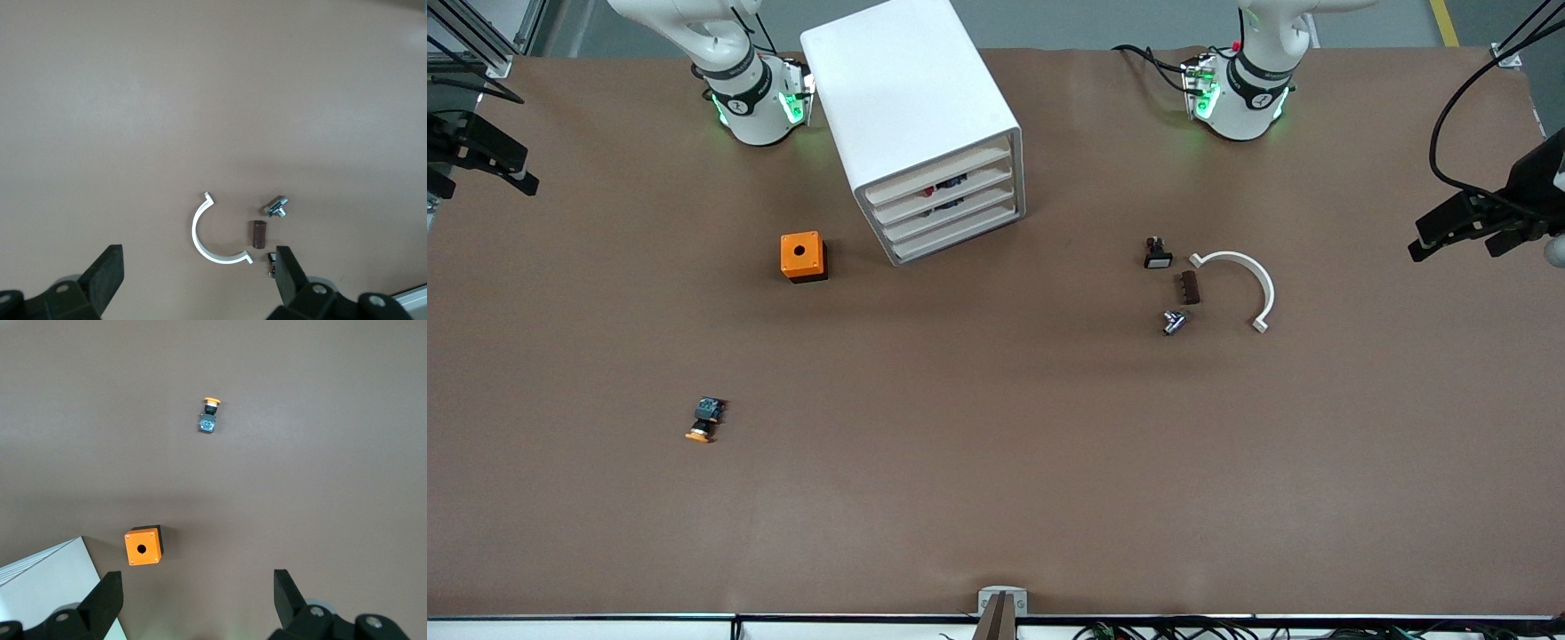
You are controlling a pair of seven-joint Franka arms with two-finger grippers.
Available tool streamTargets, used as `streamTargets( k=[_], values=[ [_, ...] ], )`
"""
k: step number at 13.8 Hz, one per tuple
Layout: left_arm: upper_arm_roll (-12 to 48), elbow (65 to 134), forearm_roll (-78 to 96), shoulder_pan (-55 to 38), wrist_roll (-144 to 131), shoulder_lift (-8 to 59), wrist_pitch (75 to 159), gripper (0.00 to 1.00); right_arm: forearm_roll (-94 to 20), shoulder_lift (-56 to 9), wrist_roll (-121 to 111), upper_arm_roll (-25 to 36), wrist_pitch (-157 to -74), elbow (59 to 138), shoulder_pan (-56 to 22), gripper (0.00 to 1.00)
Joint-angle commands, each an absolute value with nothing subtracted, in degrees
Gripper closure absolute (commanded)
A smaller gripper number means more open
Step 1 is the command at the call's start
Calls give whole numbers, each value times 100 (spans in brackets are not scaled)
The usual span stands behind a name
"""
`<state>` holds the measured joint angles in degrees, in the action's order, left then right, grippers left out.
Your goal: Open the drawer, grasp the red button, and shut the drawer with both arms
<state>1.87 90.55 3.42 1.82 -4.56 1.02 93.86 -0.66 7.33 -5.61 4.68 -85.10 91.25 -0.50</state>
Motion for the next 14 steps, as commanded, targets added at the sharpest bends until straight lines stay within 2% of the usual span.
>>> streamTargets(
  k=[1, 6, 14],
  values=[
    [211, 9000, 299, 211, -421, 525, 9308, 0, -62, 923, -809, 448, -8587, 9325, 70, 0],
    [272, 9071, 308, 123, -466, 1185, 9342, 0, -53, 967, -546, 290, -8465, 9308, -9, 0],
    [281, 9026, 932, 53, -510, 1626, 9852, 0, -79, 958, -221, 475, -8367, 9325, 9, 0]
  ],
)
